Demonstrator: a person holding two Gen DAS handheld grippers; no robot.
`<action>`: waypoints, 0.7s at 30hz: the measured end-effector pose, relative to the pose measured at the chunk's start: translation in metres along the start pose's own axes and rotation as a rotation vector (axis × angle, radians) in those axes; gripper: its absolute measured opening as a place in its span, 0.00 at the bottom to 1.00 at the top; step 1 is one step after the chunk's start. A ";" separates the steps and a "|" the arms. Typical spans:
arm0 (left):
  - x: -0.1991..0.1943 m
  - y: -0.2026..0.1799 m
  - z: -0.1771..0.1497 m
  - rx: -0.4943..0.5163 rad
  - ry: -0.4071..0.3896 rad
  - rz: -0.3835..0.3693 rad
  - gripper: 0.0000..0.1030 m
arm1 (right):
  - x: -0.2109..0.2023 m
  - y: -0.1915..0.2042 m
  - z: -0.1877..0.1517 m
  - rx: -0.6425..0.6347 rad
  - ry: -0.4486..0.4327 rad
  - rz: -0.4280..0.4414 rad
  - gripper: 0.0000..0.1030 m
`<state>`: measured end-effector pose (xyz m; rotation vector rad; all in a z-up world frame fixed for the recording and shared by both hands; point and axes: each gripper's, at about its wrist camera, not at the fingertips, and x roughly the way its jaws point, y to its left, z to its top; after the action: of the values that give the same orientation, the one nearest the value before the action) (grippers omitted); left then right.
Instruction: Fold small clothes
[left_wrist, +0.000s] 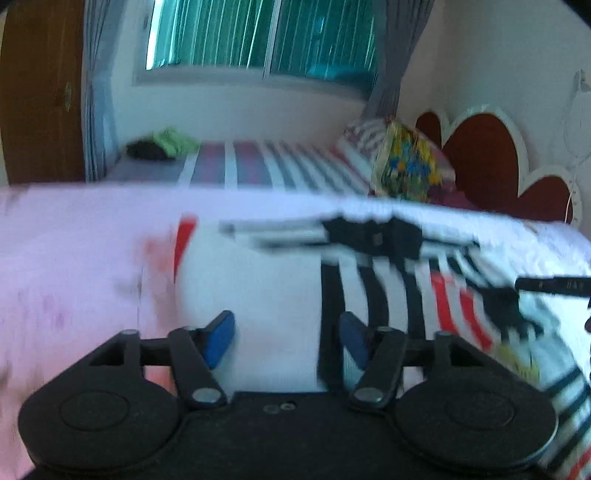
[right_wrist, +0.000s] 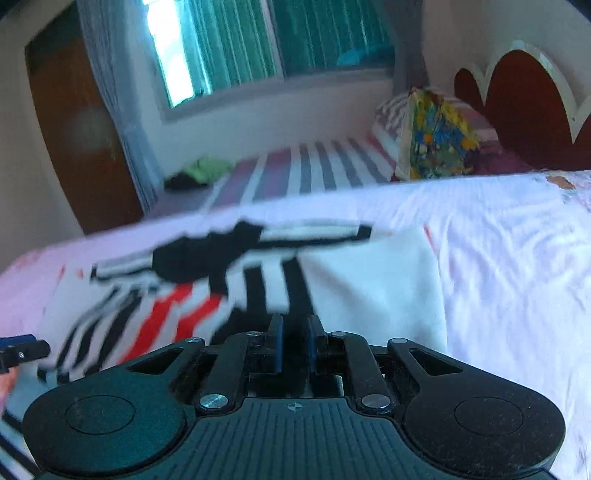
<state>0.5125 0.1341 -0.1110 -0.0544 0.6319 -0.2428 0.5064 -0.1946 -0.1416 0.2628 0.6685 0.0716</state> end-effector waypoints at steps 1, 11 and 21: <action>0.008 0.000 0.011 0.006 -0.006 0.004 0.69 | 0.008 -0.002 0.007 -0.001 -0.001 -0.015 0.12; 0.087 0.049 0.027 -0.054 0.091 0.070 0.66 | 0.048 -0.006 0.024 -0.028 0.057 -0.030 0.12; 0.064 -0.047 0.033 0.110 0.022 -0.030 0.77 | 0.042 0.057 0.023 -0.085 0.049 0.194 0.13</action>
<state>0.5721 0.0722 -0.1155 0.0452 0.6392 -0.3068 0.5545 -0.1380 -0.1344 0.2440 0.6853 0.2927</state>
